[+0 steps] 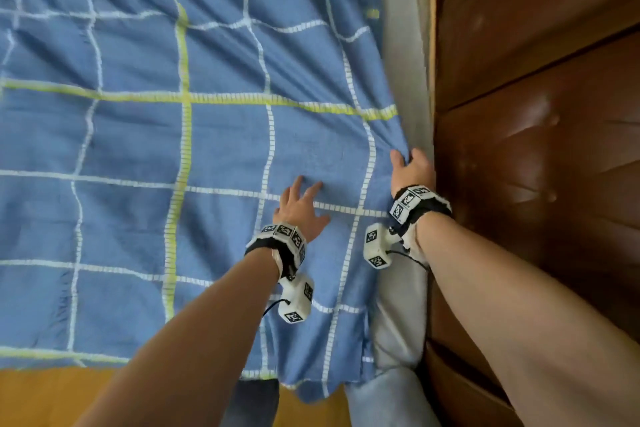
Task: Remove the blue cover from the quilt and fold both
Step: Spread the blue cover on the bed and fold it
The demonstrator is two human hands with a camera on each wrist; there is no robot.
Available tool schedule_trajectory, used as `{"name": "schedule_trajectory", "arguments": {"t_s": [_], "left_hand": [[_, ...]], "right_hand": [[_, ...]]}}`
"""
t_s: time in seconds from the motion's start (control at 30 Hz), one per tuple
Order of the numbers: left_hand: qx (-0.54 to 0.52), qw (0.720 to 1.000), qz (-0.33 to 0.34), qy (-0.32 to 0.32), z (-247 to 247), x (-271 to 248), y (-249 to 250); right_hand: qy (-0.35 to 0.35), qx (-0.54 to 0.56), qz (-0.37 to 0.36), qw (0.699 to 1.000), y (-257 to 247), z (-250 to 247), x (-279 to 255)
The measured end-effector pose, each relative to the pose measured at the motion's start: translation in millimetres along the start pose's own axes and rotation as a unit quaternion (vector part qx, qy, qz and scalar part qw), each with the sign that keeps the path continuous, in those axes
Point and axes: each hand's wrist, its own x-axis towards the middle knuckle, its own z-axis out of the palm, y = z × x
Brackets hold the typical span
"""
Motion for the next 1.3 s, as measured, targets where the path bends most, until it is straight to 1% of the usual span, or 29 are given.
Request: {"name": "schedule_trajectory", "arguments": {"t_s": [0.07,0.1,0.2,0.23,0.3,0.33,0.43,0.5,0.6,0.67,0.73,0.8,0.9,1.0,1.1,1.17,1.23,1.3], "left_hand": [[0.000,0.999,0.022,-0.030,-1.8,-1.5,21.9],[-0.004,0.999,0.027,-0.042,-3.1,-0.2,28.1],[-0.039,0.998,0.008,-0.050,-6.7,-0.1,24.8],[-0.052,0.998,-0.006,-0.040,-7.7,-2.8,16.8],[-0.065,0.997,-0.032,-0.019,-9.1,-13.4,-7.4],[-0.065,0.997,-0.043,-0.012,-10.6,-23.0,-22.3],[-0.090,0.993,-0.077,0.003,-21.2,-65.5,-73.6],[-0.116,0.987,-0.106,0.013,-33.7,-98.5,-114.2],[-0.146,0.978,-0.140,0.047,-54.3,-146.0,-188.9],[-0.154,0.973,-0.159,0.060,-64.4,-171.0,-244.1],[-0.171,0.967,-0.177,0.066,-73.1,-189.6,-304.9],[-0.187,0.959,-0.202,0.071,-80.4,-204.2,-372.5],[-0.221,0.941,-0.246,0.073,-85.5,-221.4,-482.4],[-0.247,0.923,-0.281,0.089,-86.0,-243.7,-599.4],[-0.276,0.902,-0.316,0.105,-78.5,-268.1,-708.3],[-0.314,0.881,-0.332,0.123,-69.8,-277.6,-770.2],[-0.349,0.856,-0.354,0.144,-54.9,-279.7,-822.0],[-0.372,0.844,-0.357,0.149,-36.5,-272.9,-860.5]], "right_hand": [[-0.014,-0.028,0.035,0.999,13.7,-15.5,9.1],[-0.041,-0.029,0.052,0.997,18.6,-13.6,14.3],[-0.130,-0.003,0.108,0.986,22.9,6.0,8.9],[-0.133,-0.010,0.118,0.984,23.3,14.0,3.2],[-0.112,-0.031,0.111,0.987,21.3,23.0,-16.6],[-0.107,-0.036,0.093,0.989,19.4,28.7,-29.2],[-0.125,-0.074,0.009,0.989,11.4,56.0,-71.1],[-0.149,-0.122,-0.041,0.980,-7.5,72.8,-113.4],[-0.197,-0.175,-0.106,0.959,-49.5,102.1,-186.6],[-0.243,-0.181,-0.120,0.945,-67.8,136.5,-231.7],[-0.305,-0.192,-0.123,0.924,-82.5,176.0,-280.0],[-0.341,-0.208,-0.130,0.907,-93.0,225.8,-327.6],[-0.363,-0.244,-0.130,0.890,-100.8,310.4,-401.8],[-0.410,-0.293,-0.145,0.851,-121.9,406.0,-480.1],[-0.429,-0.311,-0.205,0.823,-151.3,500.8,-558.1],[-0.437,-0.318,-0.245,0.805,-166.3,550.5,-603.9],[-0.435,-0.338,-0.280,0.786,-167.7,589.9,-634.8],[-0.415,-0.364,-0.312,0.774,-159.4,617.7,-649.2]]}}
